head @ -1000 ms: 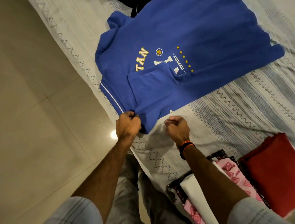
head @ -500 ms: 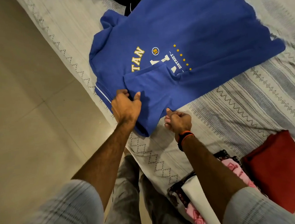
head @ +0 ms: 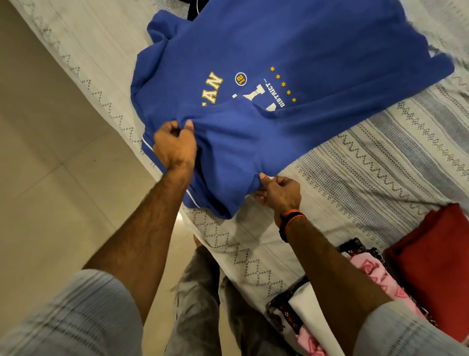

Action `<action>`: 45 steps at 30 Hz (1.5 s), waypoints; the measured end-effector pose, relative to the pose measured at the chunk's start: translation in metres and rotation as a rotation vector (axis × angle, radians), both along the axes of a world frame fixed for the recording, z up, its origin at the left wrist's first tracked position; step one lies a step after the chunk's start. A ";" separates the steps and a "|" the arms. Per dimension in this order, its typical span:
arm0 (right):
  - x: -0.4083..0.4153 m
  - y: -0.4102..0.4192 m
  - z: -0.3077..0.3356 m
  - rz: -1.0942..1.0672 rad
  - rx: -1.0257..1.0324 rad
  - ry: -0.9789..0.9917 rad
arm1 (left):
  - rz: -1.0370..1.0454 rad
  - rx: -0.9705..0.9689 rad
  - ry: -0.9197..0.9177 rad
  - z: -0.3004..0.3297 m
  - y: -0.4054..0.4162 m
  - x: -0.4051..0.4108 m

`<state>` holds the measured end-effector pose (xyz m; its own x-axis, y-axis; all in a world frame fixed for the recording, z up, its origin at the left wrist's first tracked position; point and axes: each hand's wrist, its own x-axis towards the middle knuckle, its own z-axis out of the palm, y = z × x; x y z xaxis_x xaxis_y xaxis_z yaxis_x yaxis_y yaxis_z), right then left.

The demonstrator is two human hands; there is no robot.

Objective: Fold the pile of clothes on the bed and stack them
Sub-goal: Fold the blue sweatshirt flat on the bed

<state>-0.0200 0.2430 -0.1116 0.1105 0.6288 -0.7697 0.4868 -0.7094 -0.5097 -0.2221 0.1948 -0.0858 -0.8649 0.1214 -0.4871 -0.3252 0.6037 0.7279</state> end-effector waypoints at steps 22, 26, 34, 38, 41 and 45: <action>-0.005 -0.085 0.043 0.826 0.519 -0.131 | -0.029 0.032 -0.116 0.004 -0.014 -0.008; -0.016 -0.099 0.048 1.079 0.466 -0.211 | -0.076 -0.036 -0.060 -0.007 -0.021 -0.023; -0.028 -0.098 0.045 1.067 0.308 -0.227 | -0.032 -0.039 -0.071 -0.007 -0.028 -0.022; -0.019 -0.091 0.045 0.988 0.241 -0.073 | -0.075 0.010 -0.152 -0.001 -0.030 -0.010; -0.012 -0.082 0.044 1.010 0.251 -0.072 | -0.156 0.017 -0.180 0.002 -0.034 -0.004; -0.007 -0.078 0.044 1.038 0.226 -0.033 | -0.110 -0.035 -0.153 -0.004 -0.041 -0.006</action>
<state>-0.0271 0.1653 -0.0674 -0.5436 0.5550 -0.6297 0.8154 0.1711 -0.5530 -0.2278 0.1539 -0.0894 -0.7629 0.1917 -0.6174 -0.3612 0.6657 0.6530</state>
